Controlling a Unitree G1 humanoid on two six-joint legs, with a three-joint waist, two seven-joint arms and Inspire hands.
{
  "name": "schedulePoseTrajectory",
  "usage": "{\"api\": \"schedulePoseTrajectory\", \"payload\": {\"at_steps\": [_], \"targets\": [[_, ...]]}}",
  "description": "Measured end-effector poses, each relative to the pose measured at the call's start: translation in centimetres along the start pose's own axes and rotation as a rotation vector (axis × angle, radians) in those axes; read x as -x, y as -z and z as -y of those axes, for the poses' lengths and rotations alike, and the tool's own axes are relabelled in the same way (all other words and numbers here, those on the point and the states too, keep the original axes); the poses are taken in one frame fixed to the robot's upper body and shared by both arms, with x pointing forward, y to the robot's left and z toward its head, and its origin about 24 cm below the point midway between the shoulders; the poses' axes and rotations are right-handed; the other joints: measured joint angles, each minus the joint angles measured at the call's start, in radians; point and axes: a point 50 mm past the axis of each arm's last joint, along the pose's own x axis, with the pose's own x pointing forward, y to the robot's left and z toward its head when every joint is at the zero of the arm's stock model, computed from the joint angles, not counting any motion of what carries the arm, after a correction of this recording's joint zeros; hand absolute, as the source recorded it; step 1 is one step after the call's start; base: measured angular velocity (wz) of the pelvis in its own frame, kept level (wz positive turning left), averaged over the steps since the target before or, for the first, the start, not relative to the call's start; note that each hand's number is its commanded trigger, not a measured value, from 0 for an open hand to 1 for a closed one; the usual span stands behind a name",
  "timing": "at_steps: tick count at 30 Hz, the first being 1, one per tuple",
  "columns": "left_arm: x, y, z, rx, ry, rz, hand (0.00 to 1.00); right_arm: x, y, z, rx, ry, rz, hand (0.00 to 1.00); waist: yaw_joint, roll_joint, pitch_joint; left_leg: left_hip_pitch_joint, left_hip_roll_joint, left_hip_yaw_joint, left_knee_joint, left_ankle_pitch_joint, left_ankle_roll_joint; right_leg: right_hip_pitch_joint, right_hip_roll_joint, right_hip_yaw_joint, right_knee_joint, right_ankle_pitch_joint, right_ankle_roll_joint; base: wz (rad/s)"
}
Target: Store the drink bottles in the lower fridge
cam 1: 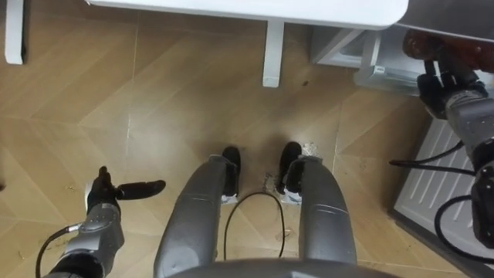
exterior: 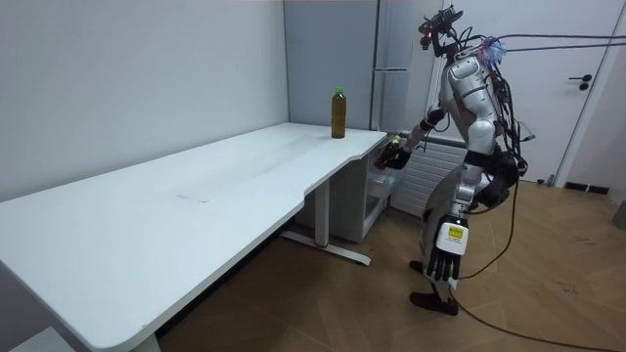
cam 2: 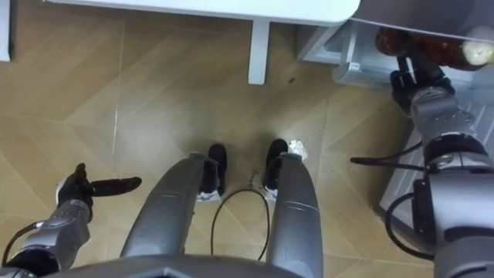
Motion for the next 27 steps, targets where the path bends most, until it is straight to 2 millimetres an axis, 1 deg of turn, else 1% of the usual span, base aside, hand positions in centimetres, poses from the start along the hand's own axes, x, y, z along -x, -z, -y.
{"api": "schedulePoseTrajectory", "payload": {"at_steps": [3,5,8,12,15,20,27], "targets": [[0.0,0.0,-0.1,0.004,-0.003,0.000,0.00,0.0,-0.6,0.1,-0.021,0.010,0.015,0.00,0.012,0.000,-0.0001,-0.003,0.002,0.000,0.008,-0.001,0.001,-0.001,0.000,-0.002,0.005,0.001,-0.001,0.00],[0.0,-0.1,0.0,0.004,-0.002,0.001,0.00,0.1,-1.5,0.0,-0.025,0.011,0.037,0.00,0.025,0.001,-0.0003,-0.004,0.000,0.000,0.018,-0.005,0.002,-0.002,-0.003,-0.001,0.017,-0.004,-0.001,0.04],[0.0,0.0,-0.1,0.002,-0.003,-0.006,0.00,0.2,-1.9,0.1,-0.033,0.027,0.051,0.00,0.039,0.001,-0.0003,-0.004,0.000,0.000,0.023,-0.006,0.002,-0.002,-0.005,-0.002,0.022,-0.006,-0.002,0.01],[0.0,0.1,-0.1,0.000,-0.003,-0.008,0.00,0.2,-2.0,0.2,-0.033,0.030,0.053,0.00,0.039,0.001,-0.0005,-0.004,-0.005,-0.003,0.028,-0.006,0.002,-0.003,-0.015,-0.007,0.035,-0.013,-0.003,0.06],[0.0,0.1,-0.1,0.000,-0.001,-0.009,0.00,0.2,-2.1,0.2,-0.051,0.025,0.057,0.00,0.040,0.001,-0.0007,-0.004,-0.005,-0.006,0.031,-0.006,0.002,0.001,-0.015,-0.012,0.034,-0.013,-0.003,0.00],[0.1,0.0,0.0,0.000,0.004,-0.008,0.00,0.3,-3.0,0.2,-0.112,0.018,0.095,0.00,0.041,0.001,-0.0008,-0.004,-0.004,-0.011,0.038,-0.006,0.002,0.008,-0.014,-0.018,0.032,-0.013,-0.003,0.01],[0.2,0.5,-0.1,-0.006,0.009,-0.028,0.00,0.3,-3.1,0.2,-0.124,0.009,0.095,0.00,0.041,0.001,-0.0009,-0.004,0.001,-0.011,0.038,-0.006,0.002,0.010,-0.010,-0.020,0.026,-0.011,-0.006,0.00]]}}
